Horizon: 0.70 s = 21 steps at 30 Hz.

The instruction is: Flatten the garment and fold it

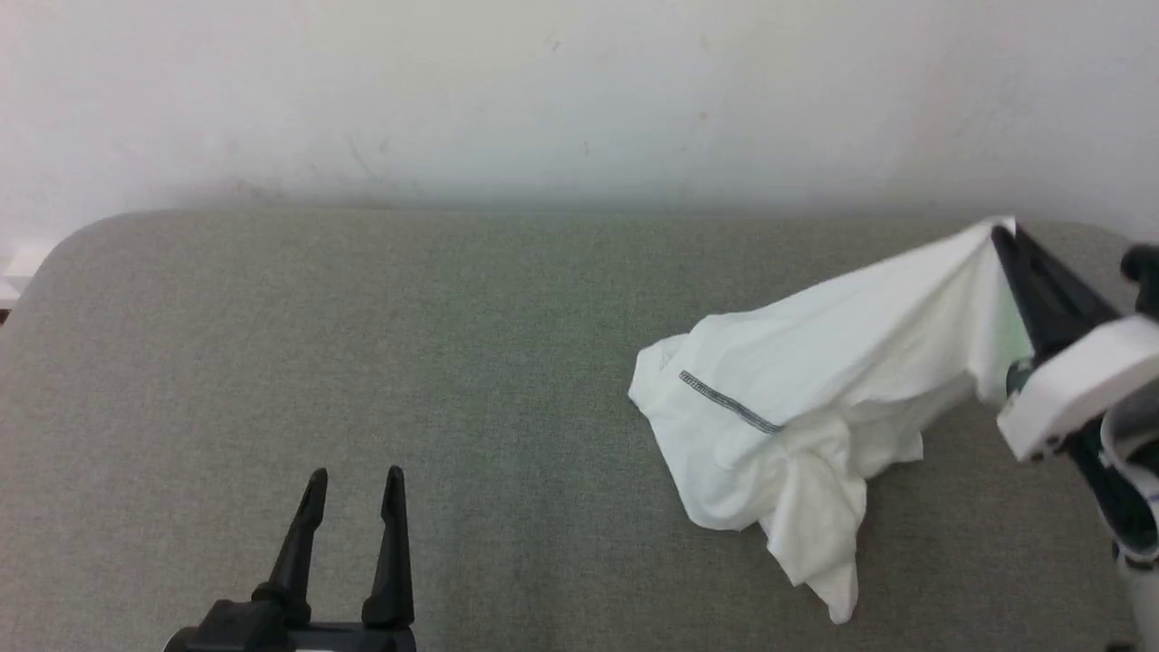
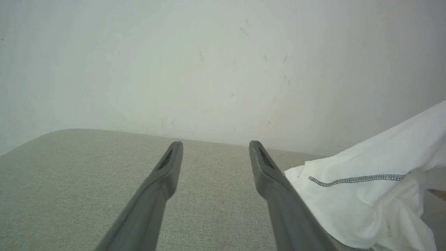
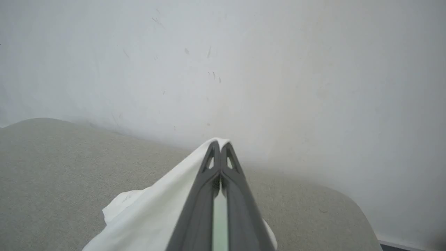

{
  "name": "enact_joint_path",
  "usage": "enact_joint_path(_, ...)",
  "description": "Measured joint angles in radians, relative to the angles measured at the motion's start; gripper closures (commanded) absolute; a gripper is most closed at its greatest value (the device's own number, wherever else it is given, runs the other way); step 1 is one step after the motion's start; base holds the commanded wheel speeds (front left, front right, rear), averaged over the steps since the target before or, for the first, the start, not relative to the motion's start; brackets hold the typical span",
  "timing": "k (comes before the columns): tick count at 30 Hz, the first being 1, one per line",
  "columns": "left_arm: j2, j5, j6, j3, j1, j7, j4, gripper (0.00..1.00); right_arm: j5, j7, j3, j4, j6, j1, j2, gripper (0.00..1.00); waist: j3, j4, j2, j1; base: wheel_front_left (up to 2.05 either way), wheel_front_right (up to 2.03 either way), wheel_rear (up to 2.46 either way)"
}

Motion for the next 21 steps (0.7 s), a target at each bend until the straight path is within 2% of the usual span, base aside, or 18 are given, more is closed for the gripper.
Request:
enact_joint_path(5,-0.001,-0.010,0.001,-0.002,0.003,0.000,-0.007,0.00,0.013,0.069,0.098,-0.034,0.000,-0.172,-0.045,1.00,-0.004,0.002,0.0000,0.0000,0.00,0.00,0.00)
enact_joint_path(9,-0.002,-0.018,0.001,-0.013,0.002,0.000,-0.007,0.00,0.033,0.102,0.188,0.008,0.000,-0.327,-0.048,1.00,0.016,0.014,0.0000,0.0001,0.00,0.00,0.00)
enact_joint_path(15,-0.002,-0.039,0.001,-0.041,-0.036,0.000,-0.001,0.00,0.029,0.123,0.277,0.188,0.000,-0.512,-0.043,1.00,0.066,0.043,0.0000,0.0001,0.00,0.00,0.00)
enact_joint_path(21,-0.003,-0.053,0.000,-0.084,-0.099,0.000,0.023,0.00,-0.024,0.115,0.305,0.445,0.000,-0.579,-0.033,1.00,0.131,0.085,0.0000,0.0003,0.00,0.00,0.00)
